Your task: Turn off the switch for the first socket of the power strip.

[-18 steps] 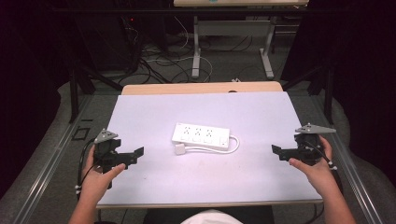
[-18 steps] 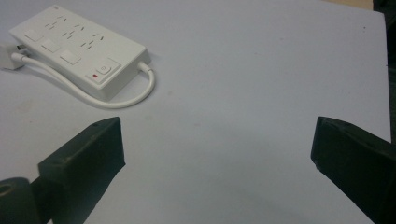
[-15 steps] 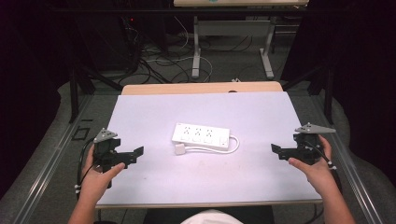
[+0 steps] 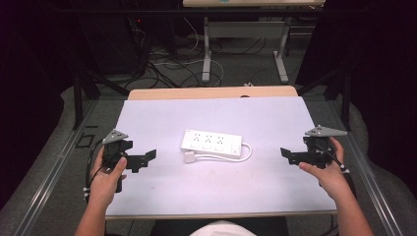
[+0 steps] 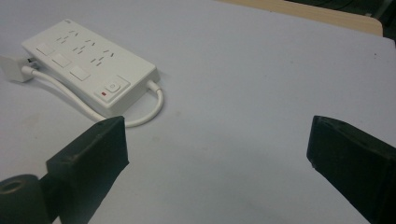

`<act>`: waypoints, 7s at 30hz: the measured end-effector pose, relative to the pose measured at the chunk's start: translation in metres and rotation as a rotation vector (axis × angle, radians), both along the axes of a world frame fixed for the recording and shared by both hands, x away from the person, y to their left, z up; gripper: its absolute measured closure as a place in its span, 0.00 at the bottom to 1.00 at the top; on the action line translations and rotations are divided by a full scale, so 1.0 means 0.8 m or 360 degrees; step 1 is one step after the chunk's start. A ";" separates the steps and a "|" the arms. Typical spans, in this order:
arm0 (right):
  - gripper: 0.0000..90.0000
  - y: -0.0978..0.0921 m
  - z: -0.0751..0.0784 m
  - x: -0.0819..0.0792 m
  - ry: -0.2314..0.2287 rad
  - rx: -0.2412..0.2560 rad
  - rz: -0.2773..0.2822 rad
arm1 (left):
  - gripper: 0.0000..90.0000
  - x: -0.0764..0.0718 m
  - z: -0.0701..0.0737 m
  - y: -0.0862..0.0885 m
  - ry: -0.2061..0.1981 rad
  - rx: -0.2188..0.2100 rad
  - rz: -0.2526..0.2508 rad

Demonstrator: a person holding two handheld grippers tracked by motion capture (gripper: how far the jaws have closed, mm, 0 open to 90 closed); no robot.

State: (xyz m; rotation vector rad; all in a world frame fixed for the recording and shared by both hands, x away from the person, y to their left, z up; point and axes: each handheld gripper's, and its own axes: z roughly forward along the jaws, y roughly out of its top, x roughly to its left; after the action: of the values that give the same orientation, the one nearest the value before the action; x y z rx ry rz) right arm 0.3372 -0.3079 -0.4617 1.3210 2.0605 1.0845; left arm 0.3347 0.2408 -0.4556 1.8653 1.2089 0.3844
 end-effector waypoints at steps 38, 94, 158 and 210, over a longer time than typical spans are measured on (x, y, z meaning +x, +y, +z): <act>0.26 0.080 0.009 0.040 -0.0026 -0.0039 0.0232 | 0.00 0.005 -0.013 0.017 -0.0058 -0.0007 0.0150; 0.68 0.206 0.004 0.095 0.0227 -0.0133 0.0626 | 0.00 0.002 -0.010 0.011 -0.0061 0.0040 0.0152; 1.00 0.268 -0.055 0.137 0.0486 -0.0278 0.0687 | 0.00 0.003 -0.012 0.011 -0.0052 0.0042 0.0147; 1.00 0.277 -0.074 0.138 0.0459 -0.0325 0.0702 | 0.00 0.003 -0.012 0.012 -0.0047 0.0043 0.0152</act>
State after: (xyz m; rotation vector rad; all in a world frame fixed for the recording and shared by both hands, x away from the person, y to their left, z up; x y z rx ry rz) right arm 0.4480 -0.0865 -0.5205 0.9918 2.6856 0.8537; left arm 0.3367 0.2503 -0.4654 1.8230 1.2818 0.4817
